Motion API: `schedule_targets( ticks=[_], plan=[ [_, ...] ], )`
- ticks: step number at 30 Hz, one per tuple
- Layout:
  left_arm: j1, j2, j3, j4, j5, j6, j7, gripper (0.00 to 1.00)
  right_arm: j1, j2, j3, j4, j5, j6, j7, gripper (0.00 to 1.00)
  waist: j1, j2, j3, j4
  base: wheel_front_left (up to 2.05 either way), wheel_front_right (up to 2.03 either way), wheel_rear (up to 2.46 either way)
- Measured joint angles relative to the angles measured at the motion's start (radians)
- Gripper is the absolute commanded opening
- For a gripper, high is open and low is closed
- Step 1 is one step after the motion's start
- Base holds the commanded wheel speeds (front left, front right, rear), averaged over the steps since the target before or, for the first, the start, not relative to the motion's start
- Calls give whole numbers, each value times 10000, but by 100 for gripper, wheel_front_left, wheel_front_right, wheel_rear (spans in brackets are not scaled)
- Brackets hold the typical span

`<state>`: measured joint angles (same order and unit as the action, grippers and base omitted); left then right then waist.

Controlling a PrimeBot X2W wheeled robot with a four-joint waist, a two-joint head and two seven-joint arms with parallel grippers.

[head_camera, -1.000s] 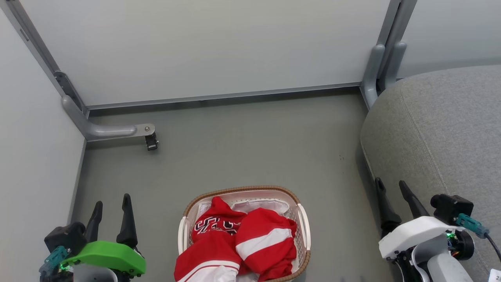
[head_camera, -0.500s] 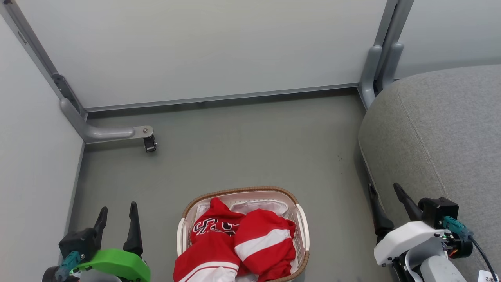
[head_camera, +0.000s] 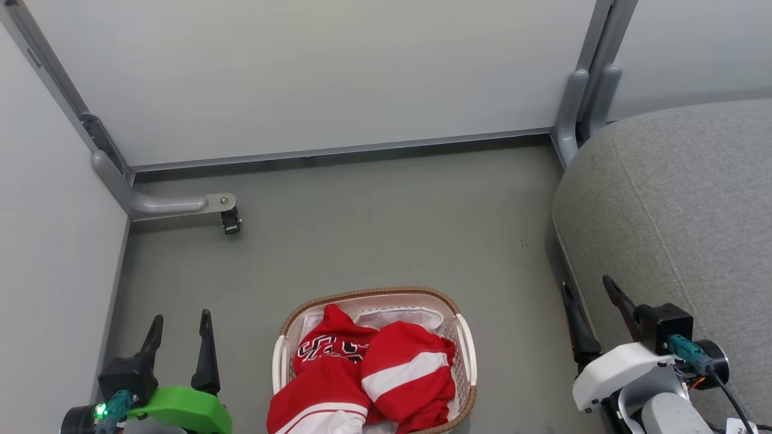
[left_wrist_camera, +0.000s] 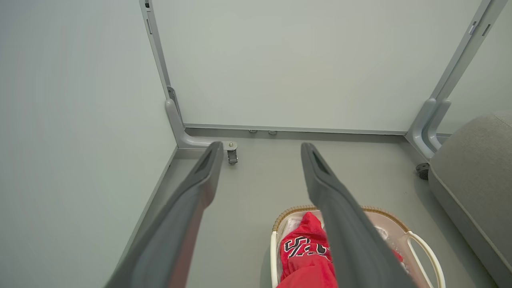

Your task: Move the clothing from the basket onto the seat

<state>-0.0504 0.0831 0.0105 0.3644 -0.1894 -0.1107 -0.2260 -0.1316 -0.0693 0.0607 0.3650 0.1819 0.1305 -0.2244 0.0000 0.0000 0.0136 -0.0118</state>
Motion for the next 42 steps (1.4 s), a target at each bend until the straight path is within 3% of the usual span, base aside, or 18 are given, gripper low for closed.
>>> schedule_targets(
  ticks=[16,24,31,42],
  plan=[
    [174,-213,255,4,976,-115,-303,100,13,107,-13,188,-947,4,-311,100,0,0,42,-58,0,0,0],
    [174,-272,-140,468,1172,-161,-382,100,-76,117,109,79,-1216,6,-374,100,0,0,384,-110,0,0,0],
    [-580,-251,-980,1064,683,-169,-382,100,-729,155,301,-159,-1248,6,-374,100,0,0,1252,-269,0,0,0],
    [-2598,527,-2809,2945,-107,-182,-384,100,-1762,192,669,-571,-1152,6,-374,100,0,0,3133,-682,0,0,0]
  ],
)
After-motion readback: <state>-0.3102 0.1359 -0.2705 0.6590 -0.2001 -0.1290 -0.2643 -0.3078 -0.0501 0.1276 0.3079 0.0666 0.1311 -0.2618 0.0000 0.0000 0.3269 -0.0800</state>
